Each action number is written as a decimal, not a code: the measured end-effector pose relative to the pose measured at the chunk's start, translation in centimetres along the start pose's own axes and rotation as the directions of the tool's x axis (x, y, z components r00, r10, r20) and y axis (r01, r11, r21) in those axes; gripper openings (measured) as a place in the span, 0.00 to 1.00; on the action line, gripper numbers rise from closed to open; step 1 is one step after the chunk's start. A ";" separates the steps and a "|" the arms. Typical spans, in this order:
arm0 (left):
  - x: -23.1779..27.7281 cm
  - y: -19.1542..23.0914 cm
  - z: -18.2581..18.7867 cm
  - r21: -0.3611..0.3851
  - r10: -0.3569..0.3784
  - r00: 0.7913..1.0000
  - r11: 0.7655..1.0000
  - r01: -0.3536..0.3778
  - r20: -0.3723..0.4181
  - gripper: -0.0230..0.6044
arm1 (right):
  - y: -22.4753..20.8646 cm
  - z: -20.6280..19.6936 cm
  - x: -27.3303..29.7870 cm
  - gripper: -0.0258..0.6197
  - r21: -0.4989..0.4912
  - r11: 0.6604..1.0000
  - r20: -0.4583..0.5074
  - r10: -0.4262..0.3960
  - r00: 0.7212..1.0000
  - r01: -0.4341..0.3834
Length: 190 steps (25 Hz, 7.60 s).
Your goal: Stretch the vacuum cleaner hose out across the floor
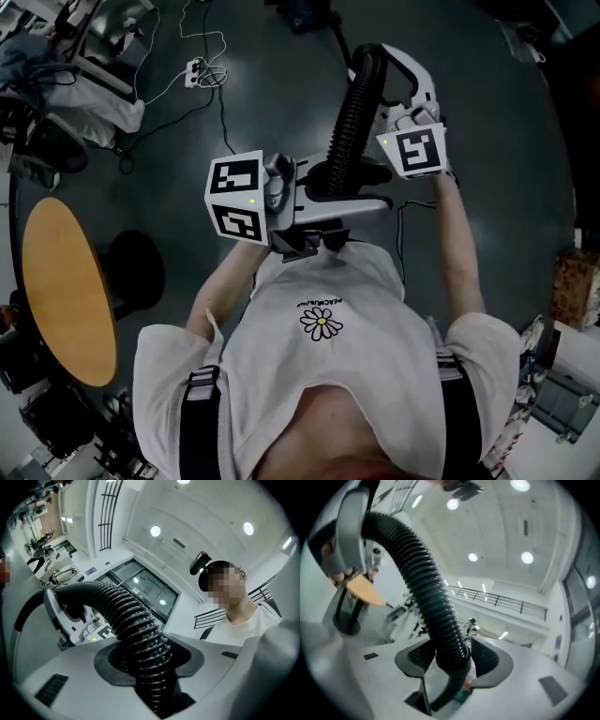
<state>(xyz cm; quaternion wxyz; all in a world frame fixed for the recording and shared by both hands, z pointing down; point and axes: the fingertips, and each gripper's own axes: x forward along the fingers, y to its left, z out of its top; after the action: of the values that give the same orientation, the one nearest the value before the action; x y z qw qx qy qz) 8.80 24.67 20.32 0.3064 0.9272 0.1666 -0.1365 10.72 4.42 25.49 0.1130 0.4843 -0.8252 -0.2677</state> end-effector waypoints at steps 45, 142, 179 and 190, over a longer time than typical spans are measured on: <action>-1.7 -2.9 -9.6 0.107 -0.050 0.837 0.986 0.129 -0.545 0.27 | 15.0 -4.7 3.1 0.47 0.551 -0.809 0.597 0.554 0.581 0.205; -7.6 6.2 1.8 -0.045 0.074 0.994 0.997 -0.070 0.080 0.41 | 2.6 7.4 -1.3 0.44 0.703 -0.163 0.621 0.614 0.486 -0.692; 7.7 -26.1 -32.4 -0.016 -0.259 0.805 0.955 0.297 -0.534 0.47 | 25.9 18.5 -42.7 0.48 0.676 -0.155 0.434 0.874 0.219 -0.720; 9.1 -24.9 -37.7 -0.219 -0.246 0.826 0.964 0.152 -0.507 0.46 | 29.1 14.3 -47.6 0.49 0.698 -0.091 0.297 0.940 0.171 -0.711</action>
<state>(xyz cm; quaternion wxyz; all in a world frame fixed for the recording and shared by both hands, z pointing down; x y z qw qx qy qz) 12.99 68.71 33.33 0.3102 0.8767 0.3515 0.1080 6.84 61.39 33.12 0.1740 -0.1154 -0.9346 0.2879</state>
